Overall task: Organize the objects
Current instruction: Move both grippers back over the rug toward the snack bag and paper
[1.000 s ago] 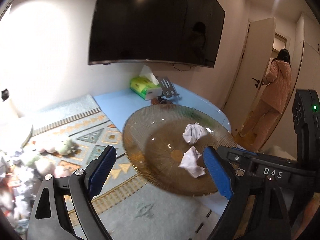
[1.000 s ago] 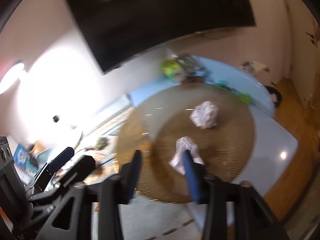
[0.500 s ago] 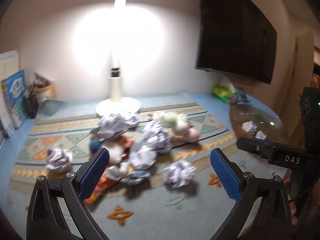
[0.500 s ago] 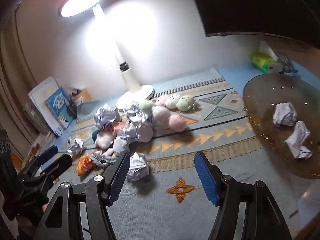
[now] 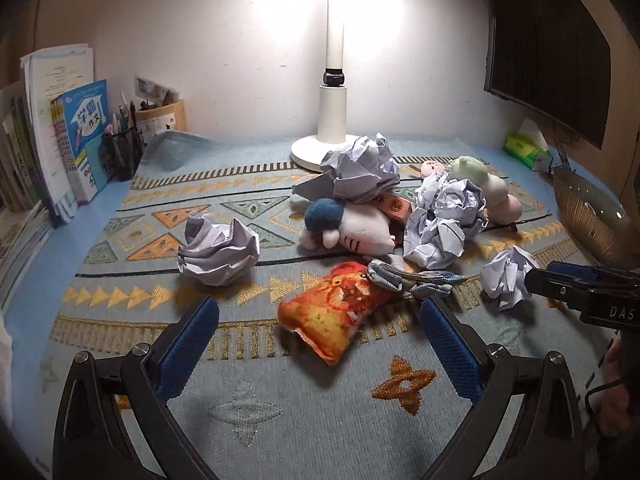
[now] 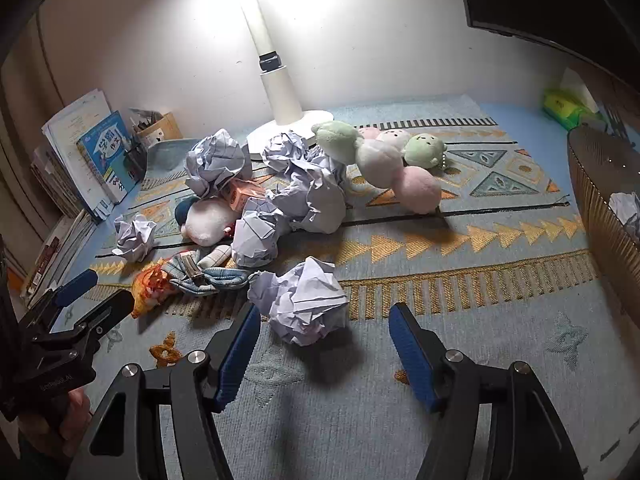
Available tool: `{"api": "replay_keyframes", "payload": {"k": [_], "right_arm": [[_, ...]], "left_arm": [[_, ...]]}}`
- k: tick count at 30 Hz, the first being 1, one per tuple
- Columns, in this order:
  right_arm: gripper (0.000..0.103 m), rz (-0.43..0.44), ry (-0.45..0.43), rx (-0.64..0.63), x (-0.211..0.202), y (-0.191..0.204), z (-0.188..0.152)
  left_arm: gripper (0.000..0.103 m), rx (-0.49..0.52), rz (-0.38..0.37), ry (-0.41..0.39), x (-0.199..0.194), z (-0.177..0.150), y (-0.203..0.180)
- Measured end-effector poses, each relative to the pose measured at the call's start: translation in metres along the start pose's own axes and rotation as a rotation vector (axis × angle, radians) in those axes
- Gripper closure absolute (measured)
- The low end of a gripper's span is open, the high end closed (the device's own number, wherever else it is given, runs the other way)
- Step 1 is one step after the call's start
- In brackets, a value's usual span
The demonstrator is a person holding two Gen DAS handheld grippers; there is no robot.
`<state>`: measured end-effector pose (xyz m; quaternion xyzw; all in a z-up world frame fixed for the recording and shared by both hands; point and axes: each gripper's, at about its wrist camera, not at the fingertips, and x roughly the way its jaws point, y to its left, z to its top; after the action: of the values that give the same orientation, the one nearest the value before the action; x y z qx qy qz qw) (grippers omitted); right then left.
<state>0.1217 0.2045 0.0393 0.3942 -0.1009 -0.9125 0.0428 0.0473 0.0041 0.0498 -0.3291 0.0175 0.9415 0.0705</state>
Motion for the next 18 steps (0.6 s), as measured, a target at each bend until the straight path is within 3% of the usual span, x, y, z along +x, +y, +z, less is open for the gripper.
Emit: {"api": "replay_keyframes", "payload": {"k": [18], "right_arm": [[0.038, -0.003, 0.019, -0.010, 0.0052, 0.0096, -0.0031]], "left_arm": [[0.002, -0.001, 0.032, 0.019, 0.0023, -0.0050, -0.0015]]}}
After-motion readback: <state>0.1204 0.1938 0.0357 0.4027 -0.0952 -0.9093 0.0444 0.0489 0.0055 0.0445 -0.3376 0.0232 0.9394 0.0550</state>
